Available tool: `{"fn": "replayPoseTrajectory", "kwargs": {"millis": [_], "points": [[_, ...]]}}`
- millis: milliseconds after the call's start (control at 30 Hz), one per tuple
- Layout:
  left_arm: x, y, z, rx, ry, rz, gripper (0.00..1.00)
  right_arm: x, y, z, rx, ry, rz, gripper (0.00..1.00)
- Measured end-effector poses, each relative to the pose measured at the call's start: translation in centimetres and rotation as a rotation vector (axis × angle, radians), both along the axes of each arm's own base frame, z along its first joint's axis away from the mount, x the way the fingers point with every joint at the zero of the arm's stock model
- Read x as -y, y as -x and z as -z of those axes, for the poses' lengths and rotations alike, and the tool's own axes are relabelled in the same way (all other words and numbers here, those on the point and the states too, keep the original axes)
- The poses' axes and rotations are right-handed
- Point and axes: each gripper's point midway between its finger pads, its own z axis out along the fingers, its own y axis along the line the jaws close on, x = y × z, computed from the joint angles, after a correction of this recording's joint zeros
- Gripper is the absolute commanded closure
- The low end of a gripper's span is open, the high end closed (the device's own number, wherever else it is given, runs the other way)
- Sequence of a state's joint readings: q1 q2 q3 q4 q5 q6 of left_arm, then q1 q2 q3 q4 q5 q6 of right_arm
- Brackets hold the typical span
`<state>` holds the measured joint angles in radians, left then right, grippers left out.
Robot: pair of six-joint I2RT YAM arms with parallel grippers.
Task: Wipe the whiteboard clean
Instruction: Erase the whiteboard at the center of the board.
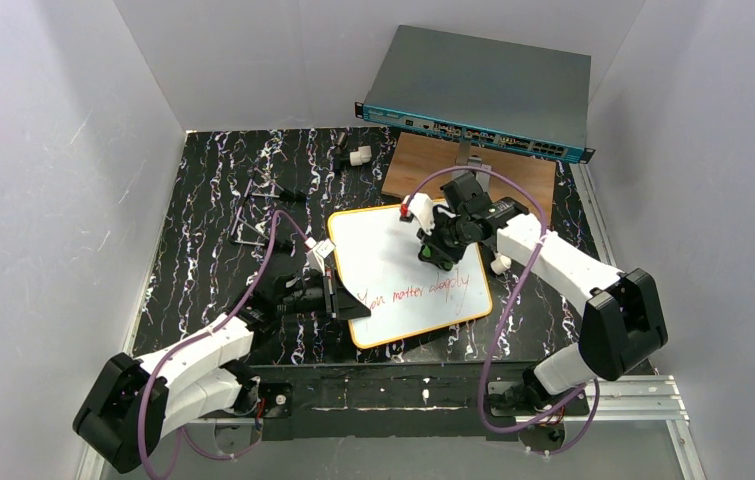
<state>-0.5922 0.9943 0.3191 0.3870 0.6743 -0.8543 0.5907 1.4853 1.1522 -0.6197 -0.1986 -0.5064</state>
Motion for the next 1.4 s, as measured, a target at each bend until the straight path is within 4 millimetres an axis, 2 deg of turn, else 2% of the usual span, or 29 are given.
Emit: {"fn": "replayPoseTrajectory", "kwargs": {"millis": [167, 267, 367, 533, 633, 800, 1000, 1100, 1200, 1400], "points": [[0.1, 0.0, -0.1, 0.006, -0.003, 0.013, 1.0, -1.7, 3.1, -0.1, -0.063, -0.042, -0.145, 0.99], [0.1, 0.0, -0.1, 0.006, -0.003, 0.013, 1.0, -2.3, 3.7, -0.2, -0.08, -0.046, -0.137, 0.99], [0.1, 0.0, -0.1, 0.006, -0.003, 0.012, 1.0, -1.9, 2.7, -0.4, -0.091, -0.041, -0.049, 0.99], [0.1, 0.0, -0.1, 0.017, -0.002, 0.015, 1.0, 0.5, -1.8, -1.0, -0.006, -0.041, 0.119, 0.99], [0.1, 0.0, -0.1, 0.017, -0.003, 0.016, 1.0, 1.6, -2.2, -0.5, 0.006, -0.025, 0.116, 0.99], [0.0, 0.4, 0.0, -0.004, -0.003, 0.024, 1.0, 1.4, -0.7, 0.2, -0.005, 0.0, -0.029, 0.99], [0.0, 0.4, 0.0, -0.012, -0.003, 0.021, 1.0, -1.1, 4.6, 0.7, -0.099, -0.015, -0.263, 0.99], [0.0, 0.4, 0.0, -0.007, -0.003, 0.023, 1.0, -1.5, 5.4, 0.6, -0.125, -0.03, -0.264, 0.99], [0.1, 0.3, -0.1, 0.001, 0.0, 0.025, 1.0, -1.2, 4.8, 0.3, -0.133, -0.041, -0.192, 0.99], [0.1, 0.3, -0.2, 0.01, 0.004, 0.027, 1.0, 0.5, 1.3, -0.1, -0.035, -0.034, -0.013, 0.99]]}}
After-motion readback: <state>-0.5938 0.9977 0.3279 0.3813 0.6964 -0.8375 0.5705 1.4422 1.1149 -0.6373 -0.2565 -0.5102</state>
